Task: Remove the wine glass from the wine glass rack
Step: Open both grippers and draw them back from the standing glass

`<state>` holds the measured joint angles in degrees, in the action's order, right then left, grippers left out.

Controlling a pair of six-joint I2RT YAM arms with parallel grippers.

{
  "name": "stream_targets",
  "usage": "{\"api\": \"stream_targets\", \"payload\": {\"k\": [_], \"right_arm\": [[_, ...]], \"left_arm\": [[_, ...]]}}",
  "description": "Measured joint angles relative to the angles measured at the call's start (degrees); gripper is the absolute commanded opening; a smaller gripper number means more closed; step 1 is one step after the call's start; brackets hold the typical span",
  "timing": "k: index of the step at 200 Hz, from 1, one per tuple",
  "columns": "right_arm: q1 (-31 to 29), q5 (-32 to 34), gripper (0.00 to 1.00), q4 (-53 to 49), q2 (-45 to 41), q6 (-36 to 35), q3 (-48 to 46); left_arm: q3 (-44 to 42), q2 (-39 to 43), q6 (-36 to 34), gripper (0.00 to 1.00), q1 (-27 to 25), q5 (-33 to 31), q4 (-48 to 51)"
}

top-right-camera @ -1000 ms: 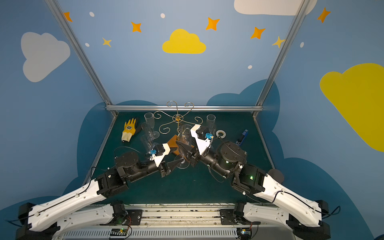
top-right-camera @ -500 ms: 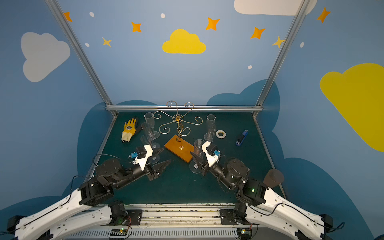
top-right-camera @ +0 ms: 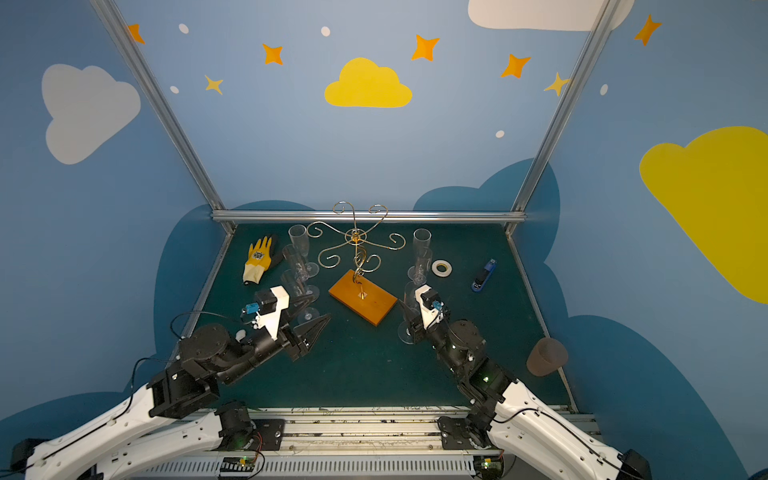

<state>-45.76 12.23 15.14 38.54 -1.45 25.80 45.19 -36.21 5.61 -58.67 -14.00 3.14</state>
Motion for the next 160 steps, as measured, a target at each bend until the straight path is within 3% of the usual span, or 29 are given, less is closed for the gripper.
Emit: {"api": "stream_targets", "payload": {"k": [94,160], "right_arm": [[9.1,-7.3,0.37,4.0,3.5,1.5,-3.3],[13.9,-11.6,0.36,6.9,12.0,3.0,-3.3]], "left_arm": [[-0.1,-0.9,1.6,0.64,0.0,-1.1,-0.2],[-0.8,-1.8,2.4,0.65,0.0,-1.0,-1.4]]}}
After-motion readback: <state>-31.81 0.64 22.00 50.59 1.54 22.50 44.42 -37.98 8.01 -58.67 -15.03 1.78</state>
